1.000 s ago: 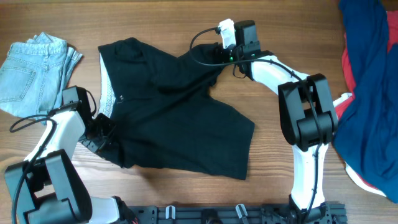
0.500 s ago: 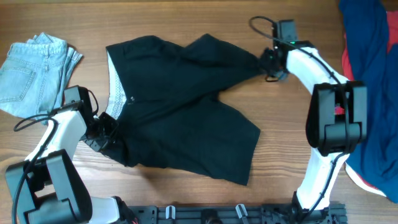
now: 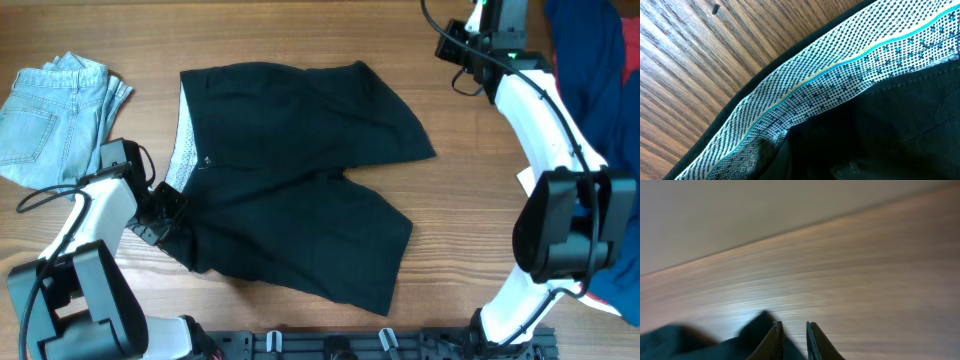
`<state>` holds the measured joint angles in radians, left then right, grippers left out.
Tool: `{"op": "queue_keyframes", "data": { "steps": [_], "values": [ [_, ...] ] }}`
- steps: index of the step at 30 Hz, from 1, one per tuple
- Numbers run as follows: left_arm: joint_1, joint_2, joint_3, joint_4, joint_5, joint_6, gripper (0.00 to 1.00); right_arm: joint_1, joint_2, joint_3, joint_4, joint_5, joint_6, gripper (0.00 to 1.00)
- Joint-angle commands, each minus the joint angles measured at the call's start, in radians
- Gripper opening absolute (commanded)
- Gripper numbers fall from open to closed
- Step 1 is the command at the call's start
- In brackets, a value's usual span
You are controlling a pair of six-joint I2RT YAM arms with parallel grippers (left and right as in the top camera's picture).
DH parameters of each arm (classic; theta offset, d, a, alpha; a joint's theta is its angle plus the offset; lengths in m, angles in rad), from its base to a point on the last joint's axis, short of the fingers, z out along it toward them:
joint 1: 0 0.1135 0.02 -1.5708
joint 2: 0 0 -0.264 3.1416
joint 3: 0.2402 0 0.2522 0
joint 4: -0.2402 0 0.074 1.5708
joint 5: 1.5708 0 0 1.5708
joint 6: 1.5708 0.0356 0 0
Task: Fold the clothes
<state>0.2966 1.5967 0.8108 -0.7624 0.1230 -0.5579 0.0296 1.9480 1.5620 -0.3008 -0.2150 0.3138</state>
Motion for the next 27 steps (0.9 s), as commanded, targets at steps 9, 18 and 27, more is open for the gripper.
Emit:
{"op": "queue_keyframes", "data": {
  "steps": [9, 18, 27],
  "values": [
    [0.008, -0.013, -0.003, -0.016, -0.034, 0.004, 0.07, 0.175, 0.254, -0.003, 0.024, -0.272, -0.153, 0.39],
    [0.008, -0.013, -0.003, -0.015, -0.034, 0.005, 0.07, 0.155, 0.373, -0.005, -0.021, 0.039, -0.067, 0.46],
    [0.008, -0.013, -0.003, 0.069, 0.121, 0.005, 0.17, 0.037, 0.370, 0.139, 0.037, -0.038, -0.057, 0.50]
  ]
}}
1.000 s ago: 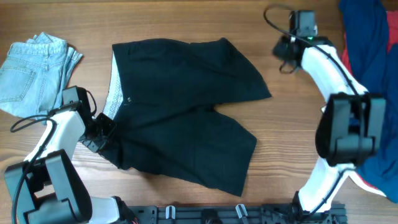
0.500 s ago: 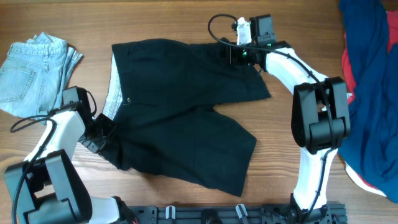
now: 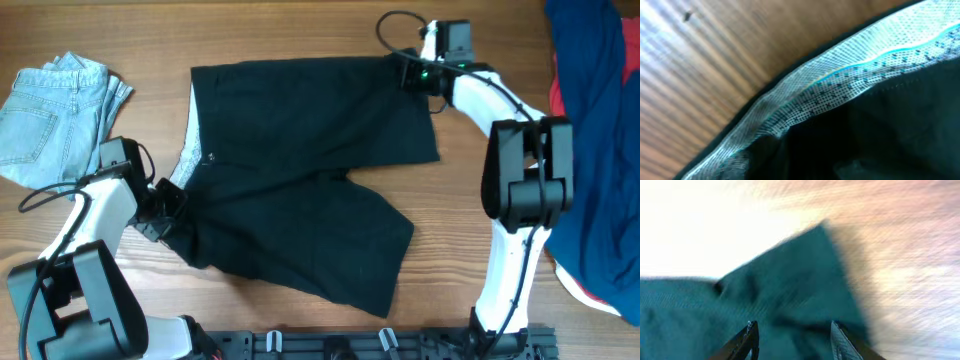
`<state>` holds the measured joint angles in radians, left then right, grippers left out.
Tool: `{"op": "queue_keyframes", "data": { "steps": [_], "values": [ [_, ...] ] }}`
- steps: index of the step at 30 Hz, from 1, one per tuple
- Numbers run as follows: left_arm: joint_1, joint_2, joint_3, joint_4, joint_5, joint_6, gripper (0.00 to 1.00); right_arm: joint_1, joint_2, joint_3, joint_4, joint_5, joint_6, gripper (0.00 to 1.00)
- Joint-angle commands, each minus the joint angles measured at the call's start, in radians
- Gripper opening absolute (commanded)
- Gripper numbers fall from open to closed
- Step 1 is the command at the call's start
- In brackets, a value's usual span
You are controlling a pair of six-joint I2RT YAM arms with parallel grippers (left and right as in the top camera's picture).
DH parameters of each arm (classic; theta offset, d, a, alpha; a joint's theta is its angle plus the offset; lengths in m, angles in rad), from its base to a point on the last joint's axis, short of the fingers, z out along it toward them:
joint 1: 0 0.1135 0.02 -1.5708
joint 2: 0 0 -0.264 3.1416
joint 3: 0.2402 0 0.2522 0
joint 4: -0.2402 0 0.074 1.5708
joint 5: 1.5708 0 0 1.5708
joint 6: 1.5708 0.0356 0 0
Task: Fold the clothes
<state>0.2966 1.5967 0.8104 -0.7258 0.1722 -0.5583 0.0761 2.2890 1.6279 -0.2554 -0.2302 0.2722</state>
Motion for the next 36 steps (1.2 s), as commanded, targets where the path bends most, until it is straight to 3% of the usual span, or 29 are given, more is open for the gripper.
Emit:
{"op": "queue_keyframes", "data": {
  "steps": [1, 5, 7, 11, 14, 17, 20, 23, 29, 34, 36],
  "values": [
    [0.008, -0.013, -0.003, 0.040, 0.083, 0.005, 0.25, -0.009, 0.024, 0.098, -0.039, -0.058, -0.030, 0.52],
    [0.008, -0.043, 0.004, 0.034, 0.095, 0.045, 0.40, -0.011, -0.090, 0.150, -0.216, -0.008, -0.095, 0.58],
    [0.008, -0.119, 0.039, -0.011, 0.092, 0.115, 0.52, -0.011, -0.177, 0.150, -0.294, 0.052, -0.119, 0.62],
    [0.008, -0.303, 0.116, 0.010, 0.090, 0.213, 0.66, -0.009, -0.274, 0.150, -0.526, 0.051, -0.109, 0.62],
    [0.008, -0.343, 0.125, 0.139, 0.129, 0.215, 0.43, 0.000, -0.283, 0.148, -0.771, 0.050, -0.108, 0.51],
    [-0.040, -0.215, 0.125, 0.235, 0.180, 0.217, 0.43, 0.006, -0.283, 0.148, -0.951, 0.049, -0.096, 0.48],
    [-0.109, -0.050, 0.128, 0.314, 0.202, 0.290, 0.55, 0.027, -0.283, 0.148, -1.110, 0.006, -0.103, 0.49],
    [-0.144, 0.101, 0.132, 0.345, 0.202, 0.345, 0.57, 0.092, -0.283, 0.147, -1.239, -0.056, -0.182, 0.49],
    [-0.142, 0.204, 0.132, 0.435, 0.171, 0.454, 0.59, 0.314, -0.283, 0.122, -1.247, -0.056, -0.131, 0.61],
    [-0.143, 0.224, 0.132, 0.461, 0.170, 0.492, 0.53, 0.344, -0.283, 0.031, -1.207, -0.056, -0.097, 0.63],
    [-0.145, 0.231, 0.132, 0.460, 0.172, 0.492, 0.41, 0.344, -0.283, -0.003, -1.181, -0.056, -0.086, 0.62]
  ]
}}
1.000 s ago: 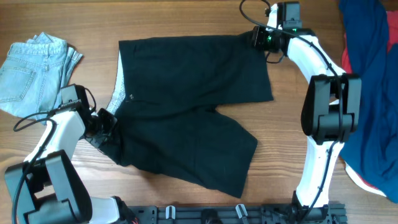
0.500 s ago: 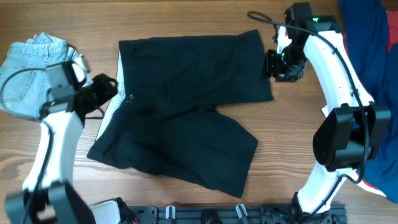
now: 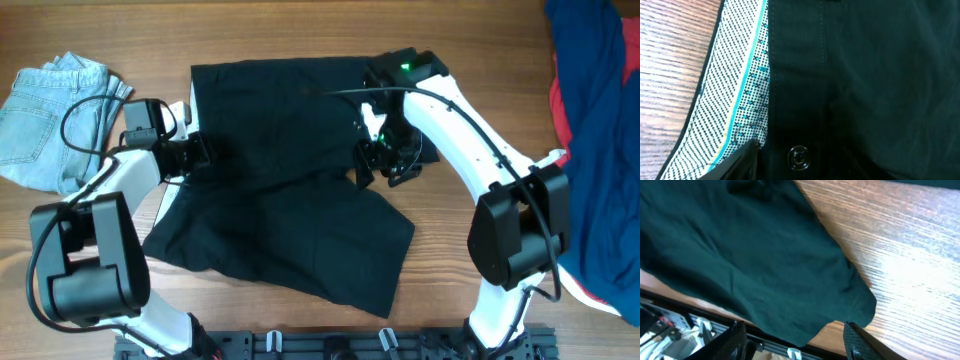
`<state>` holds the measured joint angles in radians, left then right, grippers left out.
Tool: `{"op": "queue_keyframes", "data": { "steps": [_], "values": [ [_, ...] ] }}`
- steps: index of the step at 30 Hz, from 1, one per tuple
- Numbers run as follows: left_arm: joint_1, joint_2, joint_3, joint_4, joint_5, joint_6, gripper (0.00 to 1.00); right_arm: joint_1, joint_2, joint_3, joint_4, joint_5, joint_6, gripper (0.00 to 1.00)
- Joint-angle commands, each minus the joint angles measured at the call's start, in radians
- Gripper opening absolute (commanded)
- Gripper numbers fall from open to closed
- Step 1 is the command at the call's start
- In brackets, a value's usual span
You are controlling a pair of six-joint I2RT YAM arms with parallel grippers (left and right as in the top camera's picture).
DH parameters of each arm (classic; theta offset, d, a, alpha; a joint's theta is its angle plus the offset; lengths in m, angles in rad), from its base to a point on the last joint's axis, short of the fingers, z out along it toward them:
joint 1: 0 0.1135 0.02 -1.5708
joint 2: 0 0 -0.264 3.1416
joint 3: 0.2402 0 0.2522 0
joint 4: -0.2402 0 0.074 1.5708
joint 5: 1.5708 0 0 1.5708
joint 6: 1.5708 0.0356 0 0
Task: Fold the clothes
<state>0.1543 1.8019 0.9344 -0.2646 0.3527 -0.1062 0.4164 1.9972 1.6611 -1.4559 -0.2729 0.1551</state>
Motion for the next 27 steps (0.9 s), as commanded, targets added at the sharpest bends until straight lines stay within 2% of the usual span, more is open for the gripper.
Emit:
{"op": "queue_keyframes", "data": {
  "steps": [1, 4, 12, 15, 17, 19, 21, 24, 25, 26, 27],
  "values": [
    [-0.002, 0.026, 0.008, -0.005, -0.001, 0.039, 0.35, 0.003, 0.009, -0.053, 0.028, -0.013, 0.031, 0.62],
    [-0.002, 0.025, 0.008, 0.001, 0.063, 0.040, 0.04, 0.003, 0.009, -0.136, 0.066, -0.014, 0.031, 0.62],
    [0.001, -0.058, 0.009, 0.003, 0.070, 0.039, 0.04, 0.003, 0.009, -0.291, 0.216, -0.017, 0.031, 0.67],
    [0.001, -0.133, 0.009, 0.003, 0.069, 0.039, 0.04, 0.003, 0.009, -0.360, 0.340, -0.016, 0.039, 0.71],
    [0.001, -0.142, 0.009, 0.003, 0.069, 0.039, 0.04, 0.002, 0.009, -0.392, 0.413, 0.015, 0.100, 0.71],
    [0.001, -0.142, 0.009, 0.004, 0.041, 0.036, 0.04, -0.011, 0.009, -0.414, 0.485, 0.120, 0.227, 0.71],
    [0.005, -0.142, 0.009, 0.024, 0.024, 0.013, 0.04, -0.043, 0.009, -0.413, 0.562, 0.162, 0.249, 0.69],
    [0.011, -0.141, 0.009, 0.013, 0.025, -0.040, 0.04, -0.116, 0.009, -0.413, 0.617, 0.221, 0.295, 0.61],
    [0.010, -0.140, 0.008, 0.002, 0.025, -0.040, 0.14, -0.134, 0.009, -0.413, 0.614, 0.222, 0.293, 0.60],
    [0.009, -0.137, 0.008, -0.002, 0.025, -0.040, 0.41, -0.154, 0.009, -0.413, 0.613, 0.229, 0.290, 0.59],
    [0.009, -0.135, 0.008, -0.002, 0.025, -0.040, 0.49, -0.165, 0.009, -0.413, 0.613, 0.243, 0.289, 0.59]
  ]
}}
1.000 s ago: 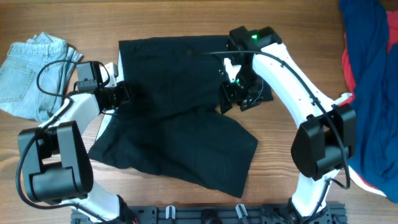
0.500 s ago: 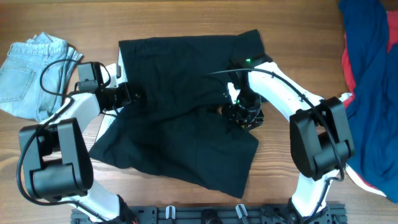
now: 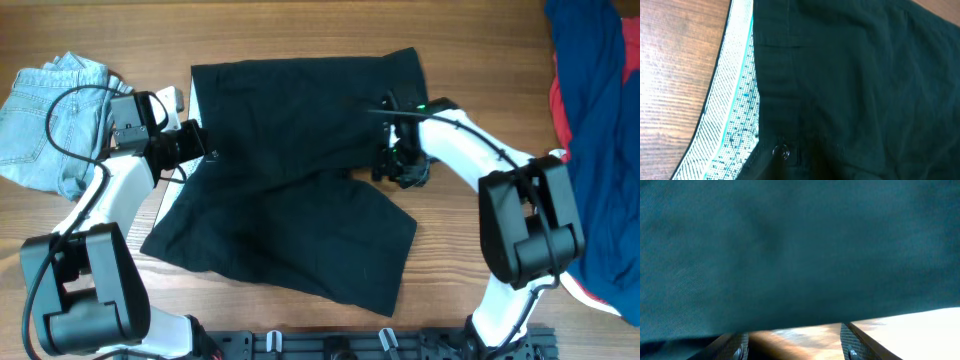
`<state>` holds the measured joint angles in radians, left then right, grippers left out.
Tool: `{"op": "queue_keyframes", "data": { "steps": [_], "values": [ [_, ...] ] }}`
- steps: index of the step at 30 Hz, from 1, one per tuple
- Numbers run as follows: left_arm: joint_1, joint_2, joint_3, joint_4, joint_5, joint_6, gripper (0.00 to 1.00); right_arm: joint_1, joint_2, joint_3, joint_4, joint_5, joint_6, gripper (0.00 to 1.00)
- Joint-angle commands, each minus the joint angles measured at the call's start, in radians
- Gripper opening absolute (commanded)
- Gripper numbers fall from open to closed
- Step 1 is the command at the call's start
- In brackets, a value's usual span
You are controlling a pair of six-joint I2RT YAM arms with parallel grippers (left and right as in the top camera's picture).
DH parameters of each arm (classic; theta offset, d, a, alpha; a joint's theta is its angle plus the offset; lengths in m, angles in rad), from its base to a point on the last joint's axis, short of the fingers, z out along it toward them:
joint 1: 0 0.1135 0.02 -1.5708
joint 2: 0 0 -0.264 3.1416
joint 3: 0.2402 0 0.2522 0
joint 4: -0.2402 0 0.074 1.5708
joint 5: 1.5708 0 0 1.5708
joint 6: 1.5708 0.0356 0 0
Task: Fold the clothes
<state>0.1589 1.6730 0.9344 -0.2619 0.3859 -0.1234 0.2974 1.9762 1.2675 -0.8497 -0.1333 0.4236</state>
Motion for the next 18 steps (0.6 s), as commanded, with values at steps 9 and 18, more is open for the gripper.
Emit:
{"op": "queue_keyframes", "data": {
  "steps": [9, 18],
  "values": [
    [0.005, 0.096, 0.008, 0.021, -0.024, 0.019, 0.63, -0.065, 0.030, -0.019, -0.011, -0.018, -0.084, 0.66],
    [-0.056, 0.167, 0.008, 0.018, 0.049, 0.041, 0.54, -0.065, 0.030, -0.019, -0.017, -0.018, -0.087, 0.67]
  ]
}}
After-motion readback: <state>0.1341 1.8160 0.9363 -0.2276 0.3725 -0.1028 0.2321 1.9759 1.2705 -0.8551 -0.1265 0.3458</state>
